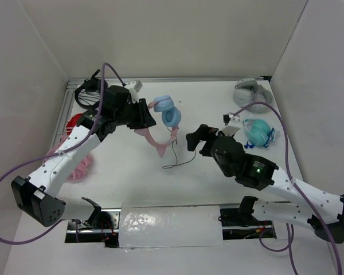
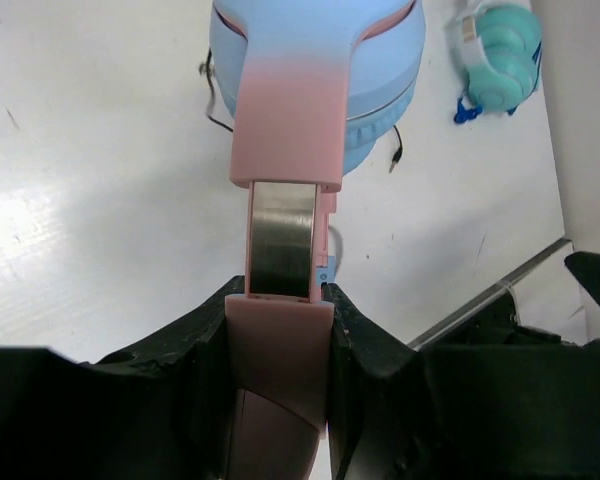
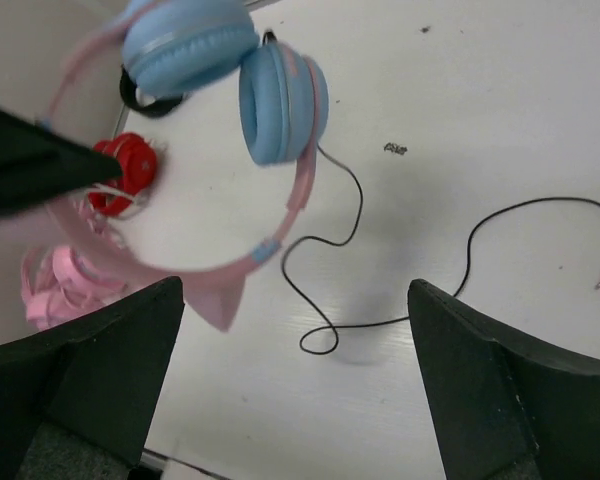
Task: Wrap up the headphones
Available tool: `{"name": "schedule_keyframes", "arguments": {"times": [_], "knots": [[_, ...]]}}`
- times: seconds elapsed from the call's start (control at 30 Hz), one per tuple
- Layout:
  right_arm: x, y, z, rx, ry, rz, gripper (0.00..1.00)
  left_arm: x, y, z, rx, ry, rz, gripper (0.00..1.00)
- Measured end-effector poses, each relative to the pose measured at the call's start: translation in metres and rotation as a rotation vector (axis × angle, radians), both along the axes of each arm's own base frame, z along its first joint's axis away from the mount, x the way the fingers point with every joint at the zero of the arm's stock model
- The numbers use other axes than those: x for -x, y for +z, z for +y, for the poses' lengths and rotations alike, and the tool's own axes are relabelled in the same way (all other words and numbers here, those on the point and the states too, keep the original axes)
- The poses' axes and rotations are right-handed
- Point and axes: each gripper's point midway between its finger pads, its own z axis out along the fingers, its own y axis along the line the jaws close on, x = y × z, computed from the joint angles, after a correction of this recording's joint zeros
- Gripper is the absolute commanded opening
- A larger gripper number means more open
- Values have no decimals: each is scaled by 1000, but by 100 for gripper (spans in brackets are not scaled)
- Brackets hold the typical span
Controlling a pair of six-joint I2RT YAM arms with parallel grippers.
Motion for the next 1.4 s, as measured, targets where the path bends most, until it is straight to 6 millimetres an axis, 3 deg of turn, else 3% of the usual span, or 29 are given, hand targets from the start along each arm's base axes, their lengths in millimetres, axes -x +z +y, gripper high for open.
{"name": "schedule_keyframes", "arguments": {"times": [0.17, 0.4, 0.63, 0.87, 1.03, 1.23, 1.4], "knots": [[13, -5, -1, 112, 164, -95, 100, -12, 33, 2, 12, -4, -105, 0], [24, -51, 8, 266, 347, -161, 100, -7, 93, 0, 57, -68, -276, 0], [25, -81, 27, 327, 498, -251, 100, 29, 179, 0, 176, -174, -481, 0], [7, -93, 51, 364, 563, -339, 100, 70, 258, 5, 289, -254, -664, 0], [-18, -105, 47, 438, 527, -324, 98, 91, 284, 6, 335, -307, -732, 0], [-43, -93, 22, 483, 433, -341, 96, 106, 303, 6, 376, -349, -759, 0], [-48, -77, 7, 464, 408, -388, 96, 115, 315, 5, 397, -385, -779, 0]]}}
